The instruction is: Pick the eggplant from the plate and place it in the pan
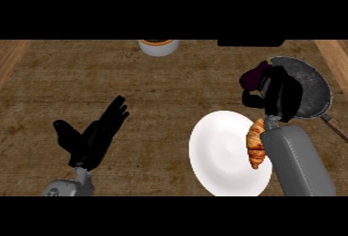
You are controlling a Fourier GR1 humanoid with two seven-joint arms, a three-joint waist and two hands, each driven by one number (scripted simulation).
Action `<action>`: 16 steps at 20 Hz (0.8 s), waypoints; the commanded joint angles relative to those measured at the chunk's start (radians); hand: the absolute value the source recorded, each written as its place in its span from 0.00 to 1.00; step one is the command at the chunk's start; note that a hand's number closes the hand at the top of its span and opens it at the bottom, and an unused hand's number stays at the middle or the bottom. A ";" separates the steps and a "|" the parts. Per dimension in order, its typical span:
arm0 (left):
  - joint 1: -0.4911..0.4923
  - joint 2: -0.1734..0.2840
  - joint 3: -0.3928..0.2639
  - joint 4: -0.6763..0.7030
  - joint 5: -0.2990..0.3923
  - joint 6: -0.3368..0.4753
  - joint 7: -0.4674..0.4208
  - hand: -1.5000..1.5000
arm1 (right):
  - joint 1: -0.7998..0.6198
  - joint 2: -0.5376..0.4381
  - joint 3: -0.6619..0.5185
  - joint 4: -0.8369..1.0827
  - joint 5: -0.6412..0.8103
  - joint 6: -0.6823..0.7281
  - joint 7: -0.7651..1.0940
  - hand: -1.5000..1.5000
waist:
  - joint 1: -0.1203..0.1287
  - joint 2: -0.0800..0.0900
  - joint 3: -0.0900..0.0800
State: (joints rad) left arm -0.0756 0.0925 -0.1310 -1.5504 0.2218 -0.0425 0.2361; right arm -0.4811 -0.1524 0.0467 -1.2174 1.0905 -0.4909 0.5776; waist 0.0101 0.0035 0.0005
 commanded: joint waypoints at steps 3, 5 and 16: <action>0.036 0.014 0.012 -0.017 0.008 -0.027 -0.017 0.50 | -0.065 -0.082 -0.137 0.289 -0.021 -0.226 -0.144 1.00 | 0.010 0.004 0.001; 0.000 0.009 0.001 -0.051 -0.008 0.000 0.032 0.50 | -0.096 -0.099 -0.176 0.370 -0.020 -0.339 -0.184 1.00 | 0.016 0.006 0.001; -0.014 -0.015 -0.009 -0.046 -0.016 0.005 0.043 0.50 | -0.279 -0.272 -0.394 0.780 -0.310 -0.434 -0.574 1.00 | 0.037 0.015 0.004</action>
State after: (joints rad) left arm -0.0891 0.0801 -0.1403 -1.5771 0.2089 -0.0476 0.2586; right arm -0.7169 -0.3753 -0.2885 -0.5572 0.8543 -0.9070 0.1249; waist 0.0418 0.0177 0.0037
